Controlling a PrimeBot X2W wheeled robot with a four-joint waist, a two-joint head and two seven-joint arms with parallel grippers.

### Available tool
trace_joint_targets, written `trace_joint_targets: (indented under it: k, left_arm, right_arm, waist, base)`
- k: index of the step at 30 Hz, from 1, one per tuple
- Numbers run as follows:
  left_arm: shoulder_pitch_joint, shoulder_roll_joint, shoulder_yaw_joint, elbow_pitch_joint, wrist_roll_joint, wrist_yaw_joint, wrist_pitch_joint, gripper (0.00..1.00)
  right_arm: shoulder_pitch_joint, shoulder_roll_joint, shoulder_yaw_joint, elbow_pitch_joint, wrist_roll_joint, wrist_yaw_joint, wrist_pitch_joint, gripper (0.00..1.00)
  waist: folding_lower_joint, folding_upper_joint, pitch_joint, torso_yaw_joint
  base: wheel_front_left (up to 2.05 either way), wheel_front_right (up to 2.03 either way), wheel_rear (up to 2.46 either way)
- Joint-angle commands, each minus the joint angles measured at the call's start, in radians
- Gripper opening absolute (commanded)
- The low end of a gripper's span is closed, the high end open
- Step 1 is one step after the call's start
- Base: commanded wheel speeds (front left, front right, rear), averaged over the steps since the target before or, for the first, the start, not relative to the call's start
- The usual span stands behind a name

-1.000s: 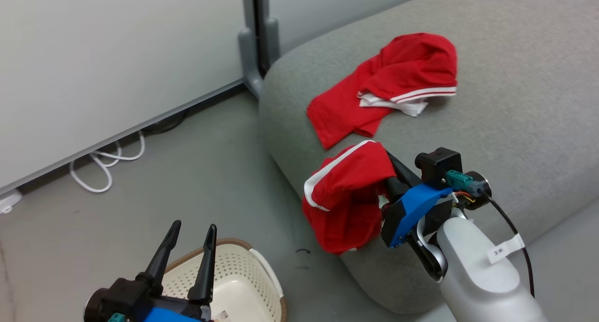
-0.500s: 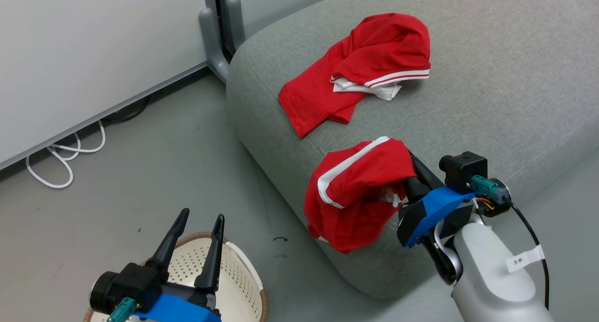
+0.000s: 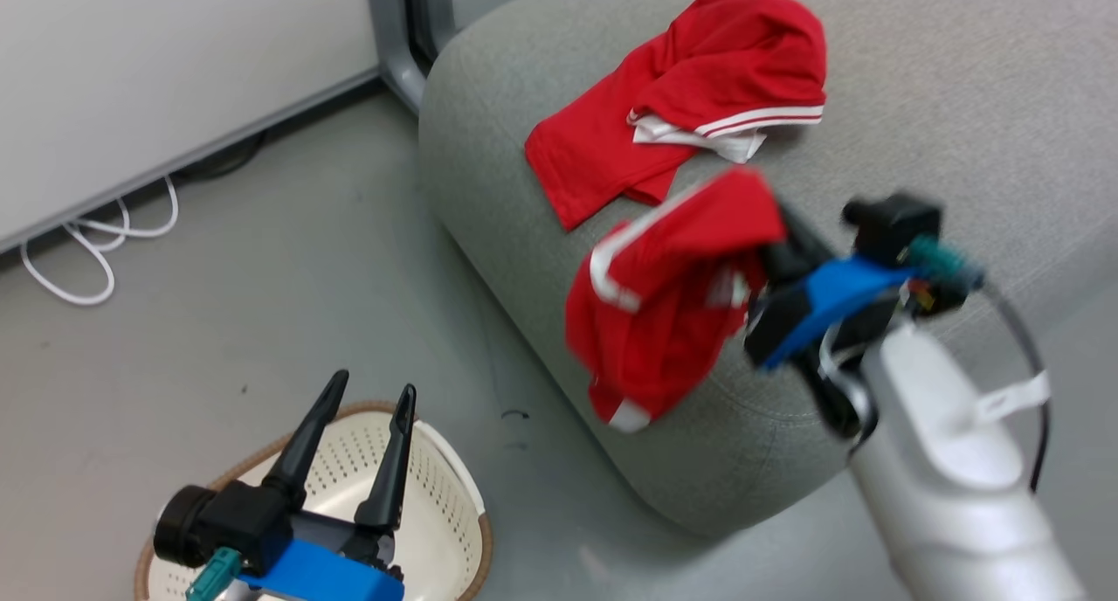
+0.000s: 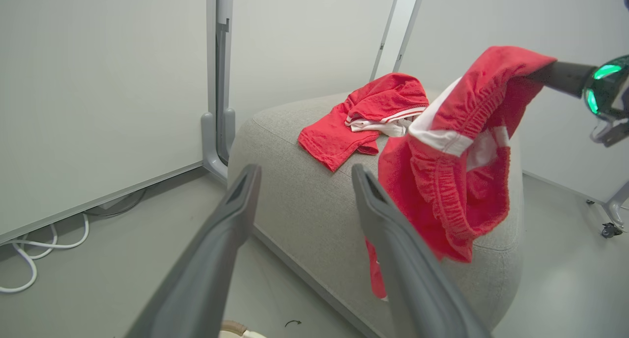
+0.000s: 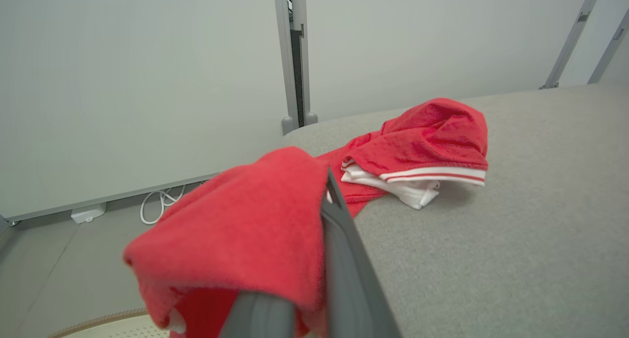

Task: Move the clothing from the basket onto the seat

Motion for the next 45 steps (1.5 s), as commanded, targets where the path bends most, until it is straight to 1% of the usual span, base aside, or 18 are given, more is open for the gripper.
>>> trace_joint_targets:
  k: [1, 4, 6, 10, 12, 16, 18, 22, 24, 26, 28, 30, 34, 35, 36, 37, 41, 45]
  left_arm:
    - [-0.019, 0.009, 0.002, -0.006, 0.004, -0.001, -0.005, 1.0]
    - [-0.04, 0.033, -0.007, -0.017, 0.011, -0.001, -0.005, 1.0]
    - [-0.067, 0.049, -0.02, -0.033, 0.014, -0.001, -0.005, 1.0]
    - [-0.113, 0.09, -0.014, -0.07, 0.024, -0.001, -0.005, 1.0]
    - [-0.139, 0.109, -0.003, -0.097, 0.033, 0.0, 0.0, 1.0]
    - [-0.173, 0.149, 0.018, -0.169, 0.047, 0.009, 0.022, 1.0]
    - [-0.185, 0.166, 0.029, -0.208, 0.053, 0.014, 0.032, 1.0]
    - [-0.201, 0.201, 0.049, -0.287, 0.065, 0.021, 0.056, 1.0]
    - [-0.207, 0.213, 0.054, -0.323, 0.069, 0.024, 0.067, 1.0]
    - [-0.211, 0.221, 0.06, -0.351, 0.074, 0.029, 0.074, 1.0]
    - [-0.219, 0.218, 0.063, -0.375, 0.074, 0.036, 0.074, 1.0]
    - [-0.219, 0.218, 0.066, -0.388, 0.073, 0.041, 0.073, 1.0]
    - [-0.207, 0.222, 0.062, -0.389, 0.072, 0.045, 0.075, 1.0]
    - [-0.205, 0.221, 0.061, -0.386, 0.07, 0.046, 0.073, 1.0]
    - [-0.204, 0.218, 0.061, -0.385, 0.067, 0.048, 0.07, 1.0]
    - [-0.203, 0.214, 0.061, -0.382, 0.065, 0.049, 0.064, 1.0]
    - [-0.201, 0.199, 0.047, -0.353, 0.055, 0.046, 0.047, 1.0]
    - [-0.215, 0.166, 0.027, -0.305, 0.041, 0.041, 0.021, 1.0]
  right_arm:
    - [-0.029, -0.002, -0.007, -0.012, 0.007, 0.001, -0.001, 0.0]
    - [-0.12, -0.024, -0.064, -0.036, 0.054, 0.001, 0.017, 0.0]
    - [-0.181, -0.065, -0.096, -0.057, 0.104, 0.001, 0.052, 0.0]
    - [-0.297, -0.179, -0.158, -0.101, 0.173, 0.001, 0.137, 0.0]
    - [-0.353, -0.23, -0.221, -0.112, 0.193, 0.001, 0.166, 0.0]
    - [-0.464, -0.297, -0.364, -0.112, 0.197, 0.001, 0.187, 0.0]
    - [-0.517, -0.32, -0.446, -0.104, 0.177, 0.001, 0.177, 0.0]
    - [-0.609, -0.33, -0.611, -0.062, 0.121, 0.001, 0.136, 0.0]
    - [-0.625, -0.317, -0.662, -0.031, 0.087, 0.001, 0.121, 0.0]
    - [-0.602, -0.309, -0.677, 0.007, 0.043, 0.001, 0.11, 0.0]
    - [-0.553, -0.323, -0.659, 0.057, -0.022, 0.0, 0.112, 0.0]
    - [-0.528, -0.32, -0.66, 0.109, -0.07, 0.0, 0.099, 0.0]
    - [-0.505, -0.301, -0.676, 0.207, -0.119, 0.0, 0.064, 0.0]
    - [-0.505, -0.299, -0.68, 0.226, -0.128, 0.0, 0.053, 0.29]
    - [-0.506, -0.298, -0.682, 0.24, -0.138, 0.0, 0.042, 0.6]
    - [-0.508, -0.296, -0.683, 0.255, -0.146, 0.0, 0.033, 1.0]
    - [-0.506, -0.297, -0.679, 0.306, -0.173, 0.0, 0.003, 1.0]
    - [-0.477, -0.307, -0.671, 0.336, -0.181, 0.0, -0.025, 1.0]
  waist:
    - [0.0, 0.0, 0.039, 0.017]
    - [0.0, 0.0, 0.101, 0.046]
    - [0.0, 0.0, 0.151, 0.073]
    - [0.0, 0.0, 0.261, 0.113]
    - [0.0, 0.0, 0.321, 0.127]
    - [0.0, 0.0, 0.426, 0.149]
    - [0.0, 0.0, 0.471, 0.158]
    - [0.0, 0.0, 0.551, 0.174]
    - [0.0, 0.0, 0.585, 0.183]
    - [0.0, 0.0, 0.609, 0.193]
    - [0.0, 0.0, 0.625, 0.206]
    - [0.0, 0.0, 0.637, 0.213]
    - [0.0, 0.0, 0.641, 0.219]
    - [0.0, 0.0, 0.638, 0.22]
    - [0.0, 0.0, 0.634, 0.221]
    - [0.0, 0.0, 0.628, 0.222]
    - [0.0, 0.0, 0.585, 0.23]
    - [0.0, 0.0, 0.518, 0.25]
  base:
    - [0.0, 0.0, 0.0]
    - [0.0, 0.0, 0.0]
    - [0.0, 0.0, 0.0]
    - [0.0, 0.0, 0.0]
    - [0.0, 0.0, 0.0]
    - [0.0, 0.0, 0.0]
    - [0.0, 0.0, 0.0]
    - [0.0, 0.0, 0.0]
    - [0.0, 0.0, 0.0]
    - [0.0, 0.0, 0.0]
    - [0.0, 0.0, 0.0]
    - [0.0, 0.0, 0.0]
    - [0.0, 0.0, 0.0]
    - [0.0, 0.0, 0.0]
    - [0.0, 0.0, 0.0]
    - [0.0, 0.0, 0.0]
    - [0.0, 0.0, 0.0]
    - [0.0, 0.0, 0.0]
